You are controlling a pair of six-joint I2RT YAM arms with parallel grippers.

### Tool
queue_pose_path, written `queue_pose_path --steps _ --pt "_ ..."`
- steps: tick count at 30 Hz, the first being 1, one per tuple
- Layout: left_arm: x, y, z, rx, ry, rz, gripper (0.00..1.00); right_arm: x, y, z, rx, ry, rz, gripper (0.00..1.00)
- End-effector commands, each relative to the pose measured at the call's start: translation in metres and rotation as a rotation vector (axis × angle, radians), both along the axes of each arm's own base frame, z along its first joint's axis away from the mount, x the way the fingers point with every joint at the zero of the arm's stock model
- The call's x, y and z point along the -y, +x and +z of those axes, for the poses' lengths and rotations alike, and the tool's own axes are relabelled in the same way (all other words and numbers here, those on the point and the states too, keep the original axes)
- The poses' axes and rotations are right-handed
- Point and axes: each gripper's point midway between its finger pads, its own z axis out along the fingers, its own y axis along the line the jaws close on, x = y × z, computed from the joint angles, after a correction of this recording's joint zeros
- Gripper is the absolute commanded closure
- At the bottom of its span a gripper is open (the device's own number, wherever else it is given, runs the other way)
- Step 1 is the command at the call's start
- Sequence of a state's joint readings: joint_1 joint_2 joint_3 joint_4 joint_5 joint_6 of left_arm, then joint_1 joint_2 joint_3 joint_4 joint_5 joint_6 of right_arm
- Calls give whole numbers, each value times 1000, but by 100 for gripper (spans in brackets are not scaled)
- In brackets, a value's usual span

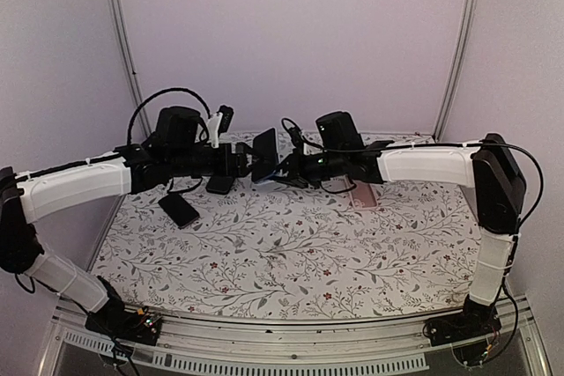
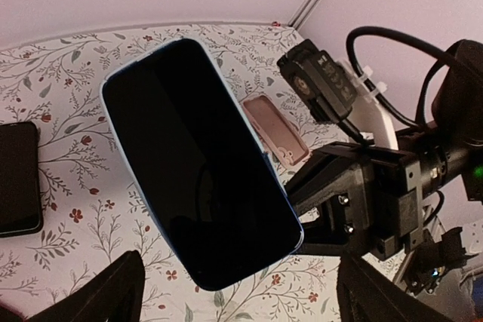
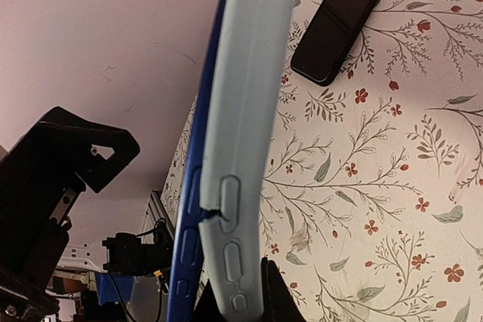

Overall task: Take the phone out of the phone case
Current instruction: Remove the phone case from the phone.

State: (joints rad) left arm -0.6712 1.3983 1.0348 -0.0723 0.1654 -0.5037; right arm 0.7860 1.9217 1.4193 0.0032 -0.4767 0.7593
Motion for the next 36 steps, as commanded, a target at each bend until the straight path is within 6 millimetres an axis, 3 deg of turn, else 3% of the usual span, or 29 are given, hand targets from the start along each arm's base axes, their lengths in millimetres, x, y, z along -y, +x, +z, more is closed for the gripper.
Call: queue_pose_path --steps 1,6,18,36 --pt "-3 1 -21 19 212 29 10 -8 11 24 67 30 4 100" --pt "2 5 -25 -20 246 60 10 -9 15 17 58 0 -5 100" --pt "30 15 -22 -113 137 49 9 -11 27 13 162 -118 -70 100" --pt "9 37 -57 -224 129 161 15 -20 14 22 284 -222 -90 100"
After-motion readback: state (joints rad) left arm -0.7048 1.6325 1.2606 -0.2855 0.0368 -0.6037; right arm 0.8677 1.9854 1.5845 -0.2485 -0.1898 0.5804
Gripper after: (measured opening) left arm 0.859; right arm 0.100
